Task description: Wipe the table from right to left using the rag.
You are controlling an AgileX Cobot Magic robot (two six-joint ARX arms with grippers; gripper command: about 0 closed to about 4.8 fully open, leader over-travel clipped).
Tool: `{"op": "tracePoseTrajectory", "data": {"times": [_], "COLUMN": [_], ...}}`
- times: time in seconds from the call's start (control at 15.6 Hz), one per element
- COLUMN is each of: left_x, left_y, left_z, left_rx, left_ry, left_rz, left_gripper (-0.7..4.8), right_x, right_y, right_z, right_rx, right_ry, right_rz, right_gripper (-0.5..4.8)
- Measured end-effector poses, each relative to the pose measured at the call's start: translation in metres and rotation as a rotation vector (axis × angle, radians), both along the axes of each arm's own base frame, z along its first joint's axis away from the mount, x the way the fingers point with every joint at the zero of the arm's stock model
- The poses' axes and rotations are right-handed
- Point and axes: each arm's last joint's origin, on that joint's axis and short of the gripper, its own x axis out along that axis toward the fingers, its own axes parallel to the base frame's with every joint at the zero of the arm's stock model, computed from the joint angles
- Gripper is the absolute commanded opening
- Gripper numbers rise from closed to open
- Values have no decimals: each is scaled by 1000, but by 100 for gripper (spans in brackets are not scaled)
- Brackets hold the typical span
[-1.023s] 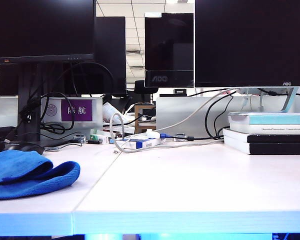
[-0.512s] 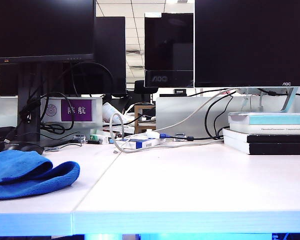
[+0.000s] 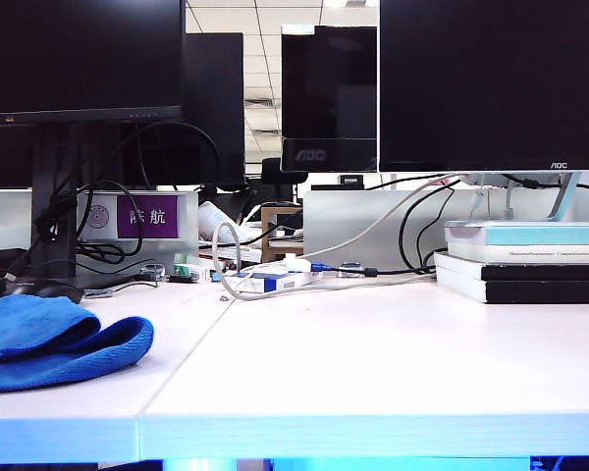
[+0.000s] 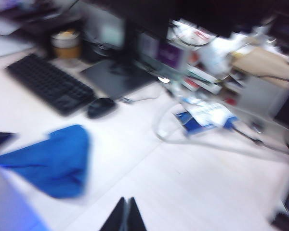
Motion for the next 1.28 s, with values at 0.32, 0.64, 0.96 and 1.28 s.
{"op": "tracePoseTrajectory", "data": {"times": [0.32, 0.64, 0.96, 1.28], "left_x": [0, 0, 0, 0], "left_y": [0, 0, 0, 0], "left_z": [0, 0, 0, 0], "left_rx": [0, 0, 0, 0], "left_ry": [0, 0, 0, 0], "left_rz": [0, 2, 2, 2], "left_gripper": [-5, -5, -5, -5], "right_x": [19, 4, -8, -5], "right_y": [-47, -79, -88, -87], "right_z": [-93, -145, -176, -206], "right_rx": [26, 79, 89, 125], "right_ry": [24, -33, -61, 7], "right_rz": [-378, -601, -686, -674], "right_gripper": [17, 21, 22, 8]}}
